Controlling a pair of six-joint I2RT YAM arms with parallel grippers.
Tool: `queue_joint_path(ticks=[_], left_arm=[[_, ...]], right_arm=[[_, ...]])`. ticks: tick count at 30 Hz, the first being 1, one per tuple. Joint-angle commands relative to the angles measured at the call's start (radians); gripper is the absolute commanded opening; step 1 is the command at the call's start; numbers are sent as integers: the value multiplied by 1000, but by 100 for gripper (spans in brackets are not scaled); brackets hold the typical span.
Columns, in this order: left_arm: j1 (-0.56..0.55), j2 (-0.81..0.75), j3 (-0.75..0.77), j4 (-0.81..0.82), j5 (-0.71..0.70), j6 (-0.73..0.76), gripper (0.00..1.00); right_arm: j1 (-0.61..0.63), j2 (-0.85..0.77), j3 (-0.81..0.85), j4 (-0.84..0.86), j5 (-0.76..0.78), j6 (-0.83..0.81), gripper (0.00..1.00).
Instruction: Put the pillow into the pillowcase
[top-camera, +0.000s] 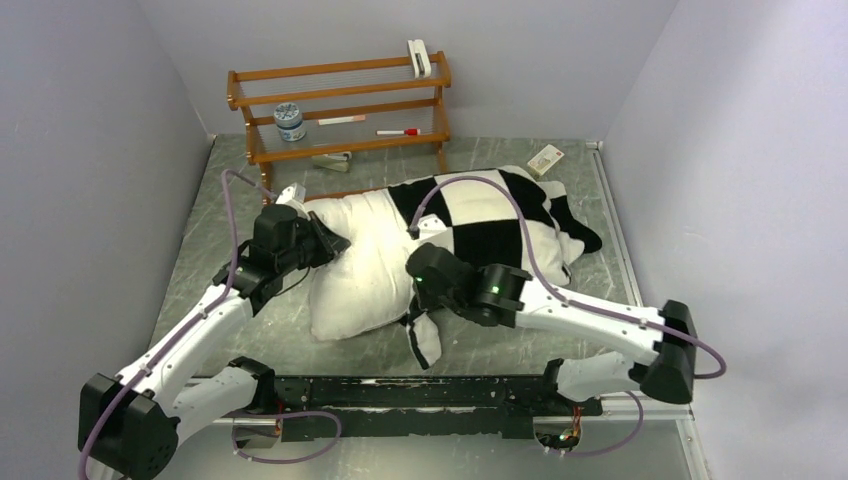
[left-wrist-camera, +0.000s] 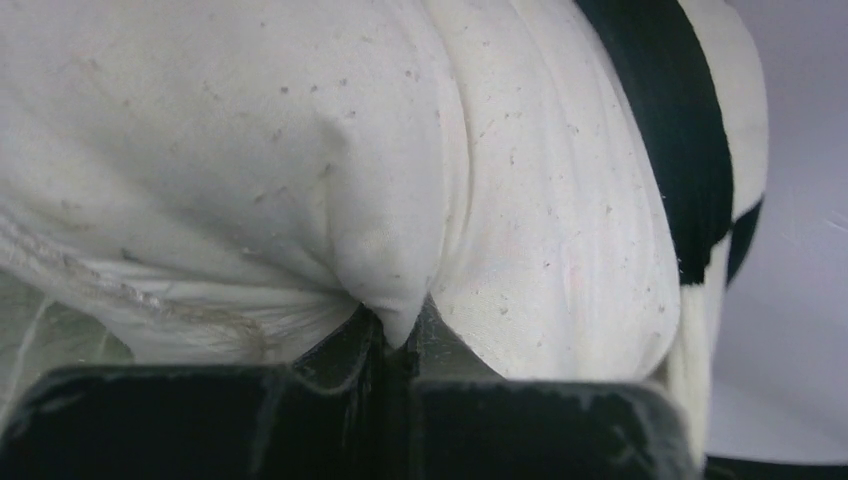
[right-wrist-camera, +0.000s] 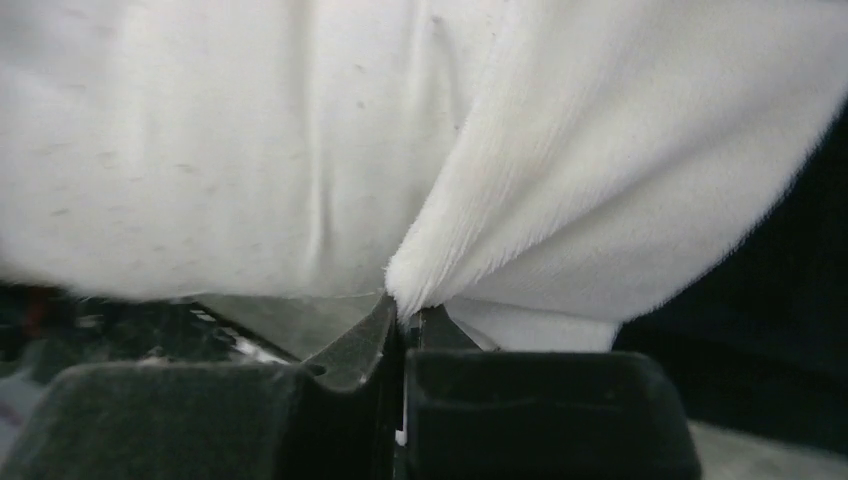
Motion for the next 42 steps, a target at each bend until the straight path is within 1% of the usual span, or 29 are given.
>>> queue_joint_path(ticks=[1,2,4,5,7,8,9,12,15,19,22,24,26,27,30,31,33,36,38,39,42], left_arm=[[-123,23,72,48,-98,27,5],[-151,36,80,27,-129,40,5],[-172,47,50,27,-132,24,5],[-172,44,24,51,-111,6,5],[-172,39,-2,80,-83,-16,5],[-172,40,2,76,-79,-15,5],[-172,42,10,54,-79,-13,5],[-172,50,56,12,-87,6,5],[-172,48,87,-13,-89,19,7],[-171,41,110,-40,-87,34,6],[-171,27,113,-40,-70,31,5],[-171,21,116,-32,-53,29,5],[-171,20,122,-24,-21,7,5],[-169,21,122,-14,5,-15,5],[-166,23,115,54,116,-108,5],[-166,22,108,83,145,-138,5],[-166,20,104,119,181,-175,5],[-166,22,143,90,186,-188,5],[-166,21,174,79,185,-198,5],[-166,21,183,85,186,-209,5],[-166,18,201,104,188,-236,5]], right_arm=[[33,-121,-131,444,-207,29,0],[31,-130,-195,494,-213,42,0],[31,-143,-341,559,-187,55,0],[31,-151,-383,566,-146,65,0],[30,-180,-391,490,-92,88,2],[29,-193,-355,443,-64,76,9],[29,-198,-306,383,-26,69,20],[29,-170,-131,188,85,62,39],[31,-127,-2,63,150,85,50],[31,-78,73,51,230,52,64],[31,13,151,18,322,25,72],[30,65,199,-1,342,18,78],[35,89,220,37,298,-16,81],[38,80,205,96,242,-65,81],[40,-16,44,383,-29,-308,80],[41,-60,-20,449,-88,-388,80],[43,-127,-83,514,-155,-472,80],[52,-173,-101,509,-223,-538,84],[65,-171,-114,509,-235,-576,97],[77,-165,-123,518,-244,-599,99],[140,-124,-146,569,-214,-669,100]])
